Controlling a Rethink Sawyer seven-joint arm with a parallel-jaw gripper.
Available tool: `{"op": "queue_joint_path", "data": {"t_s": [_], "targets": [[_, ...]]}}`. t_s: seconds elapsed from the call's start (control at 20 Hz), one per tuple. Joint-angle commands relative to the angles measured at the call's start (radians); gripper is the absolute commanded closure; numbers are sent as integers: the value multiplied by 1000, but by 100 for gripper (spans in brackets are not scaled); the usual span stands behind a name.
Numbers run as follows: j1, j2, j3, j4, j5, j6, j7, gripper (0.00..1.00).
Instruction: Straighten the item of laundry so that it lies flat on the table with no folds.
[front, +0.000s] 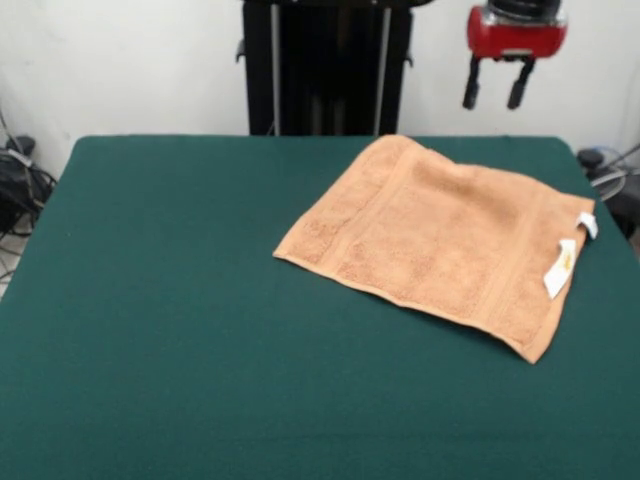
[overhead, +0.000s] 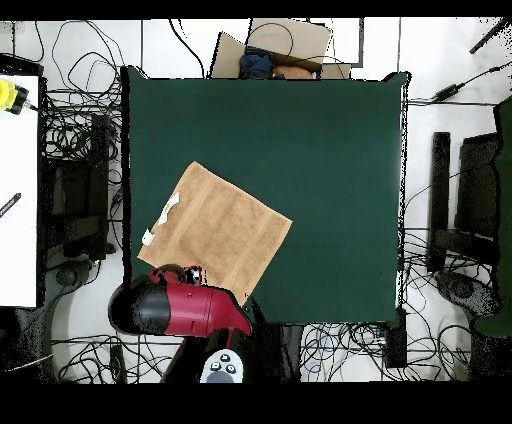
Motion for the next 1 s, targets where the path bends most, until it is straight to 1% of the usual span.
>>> {"op": "queue_joint_path", "data": {"t_s": [0.05, 0.2, 0.35, 0.4, 0.5, 0.7, 0.8, 0.9, 1.0], "targets": [[-174, -57, 186, 124, -117, -263, 143, 0], [-238, -27, 230, 123, -155, -297, 145, 0], [-358, 89, 330, 53, -218, -341, 114, 0], [-382, 115, 350, 34, -244, -359, 111, 0], [-405, 136, 367, 2, -274, -353, 104, 0], [-410, 121, 379, -33, -287, -295, 96, 0], [-415, 127, 387, -51, -293, -275, 91, 0], [-398, 126, 365, -71, -295, -244, 77, 0], [-380, 122, 343, -75, -295, -240, 83, 0]]}}
